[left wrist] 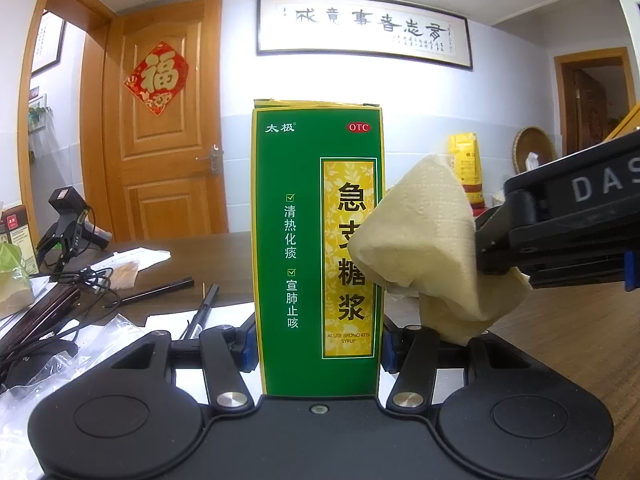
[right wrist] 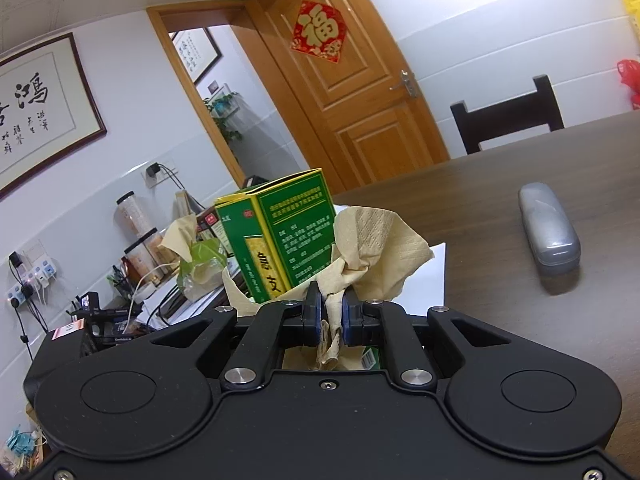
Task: Clean container
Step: 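Wipe the side face of the green box with the right gripper's cloth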
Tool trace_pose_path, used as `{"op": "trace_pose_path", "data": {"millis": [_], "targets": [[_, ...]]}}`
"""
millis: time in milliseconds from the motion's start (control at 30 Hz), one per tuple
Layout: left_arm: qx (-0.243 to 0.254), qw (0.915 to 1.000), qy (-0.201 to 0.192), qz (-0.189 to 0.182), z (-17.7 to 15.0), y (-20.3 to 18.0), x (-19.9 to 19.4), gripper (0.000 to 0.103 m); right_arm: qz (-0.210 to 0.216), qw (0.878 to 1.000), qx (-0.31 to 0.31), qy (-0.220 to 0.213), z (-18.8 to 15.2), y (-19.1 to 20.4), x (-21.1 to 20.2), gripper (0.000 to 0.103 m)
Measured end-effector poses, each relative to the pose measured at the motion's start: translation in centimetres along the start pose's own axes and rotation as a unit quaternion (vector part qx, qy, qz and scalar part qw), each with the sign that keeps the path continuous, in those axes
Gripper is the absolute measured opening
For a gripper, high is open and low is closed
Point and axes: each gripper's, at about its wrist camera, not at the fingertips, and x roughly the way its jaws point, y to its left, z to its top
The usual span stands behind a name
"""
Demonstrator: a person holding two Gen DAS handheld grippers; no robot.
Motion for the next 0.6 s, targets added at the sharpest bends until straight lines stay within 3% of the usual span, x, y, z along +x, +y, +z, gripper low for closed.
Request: {"op": "trace_pose_path", "data": {"millis": [600], "targets": [[-0.02,0.9996,0.001,-0.021,0.16,0.55,-0.43,0.05,0.023,1.0,0.007,-0.009,-0.27,-0.01,-0.82,0.01]]}}
